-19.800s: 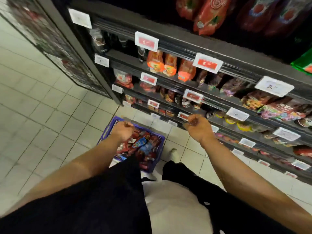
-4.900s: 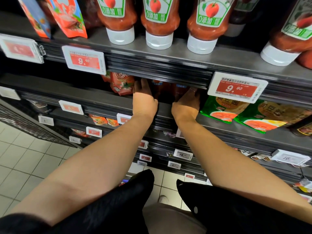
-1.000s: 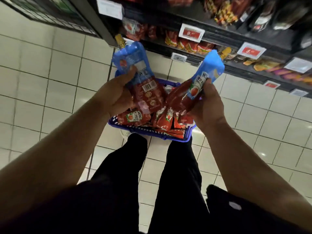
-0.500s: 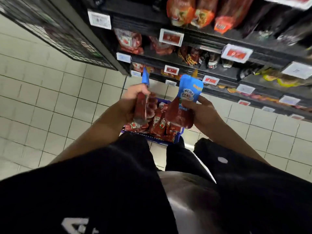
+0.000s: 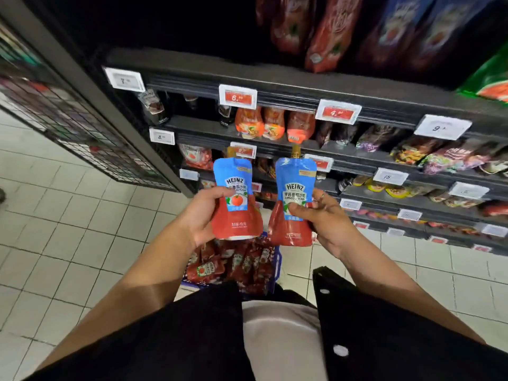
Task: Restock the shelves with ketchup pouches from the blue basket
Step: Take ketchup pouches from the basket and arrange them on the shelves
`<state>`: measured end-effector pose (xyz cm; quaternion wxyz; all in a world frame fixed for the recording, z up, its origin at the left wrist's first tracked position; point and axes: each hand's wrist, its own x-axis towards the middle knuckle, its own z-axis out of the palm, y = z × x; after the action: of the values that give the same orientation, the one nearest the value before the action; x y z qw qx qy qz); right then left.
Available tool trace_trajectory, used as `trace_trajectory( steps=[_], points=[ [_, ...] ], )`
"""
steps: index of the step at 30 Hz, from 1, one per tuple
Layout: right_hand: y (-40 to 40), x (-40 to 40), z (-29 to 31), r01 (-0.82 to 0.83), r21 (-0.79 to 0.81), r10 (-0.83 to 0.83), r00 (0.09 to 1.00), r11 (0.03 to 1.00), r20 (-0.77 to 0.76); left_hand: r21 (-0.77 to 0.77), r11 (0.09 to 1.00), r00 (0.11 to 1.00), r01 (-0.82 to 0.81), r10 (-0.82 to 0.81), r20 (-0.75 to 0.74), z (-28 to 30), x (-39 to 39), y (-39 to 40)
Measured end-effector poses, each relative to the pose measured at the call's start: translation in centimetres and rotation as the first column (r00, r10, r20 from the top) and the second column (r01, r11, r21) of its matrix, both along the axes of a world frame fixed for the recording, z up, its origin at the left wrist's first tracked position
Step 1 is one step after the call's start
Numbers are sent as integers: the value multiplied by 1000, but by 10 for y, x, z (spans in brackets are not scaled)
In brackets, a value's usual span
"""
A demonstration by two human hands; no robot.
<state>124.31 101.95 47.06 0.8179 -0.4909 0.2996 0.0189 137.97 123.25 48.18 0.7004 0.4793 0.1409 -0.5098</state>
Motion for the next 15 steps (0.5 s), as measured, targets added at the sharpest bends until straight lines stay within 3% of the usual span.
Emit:
trace_trajectory(
  steps=[5,15],
  points=[
    [9,-40,19,24,-37,-24,1000,999,7,-50,991,972,125,-112,206,5,-18,-6],
    [-31,-69,63,239,-60,-233,969,969,82,96,964,830,247,-262,493,33,-31,-59]
  ],
)
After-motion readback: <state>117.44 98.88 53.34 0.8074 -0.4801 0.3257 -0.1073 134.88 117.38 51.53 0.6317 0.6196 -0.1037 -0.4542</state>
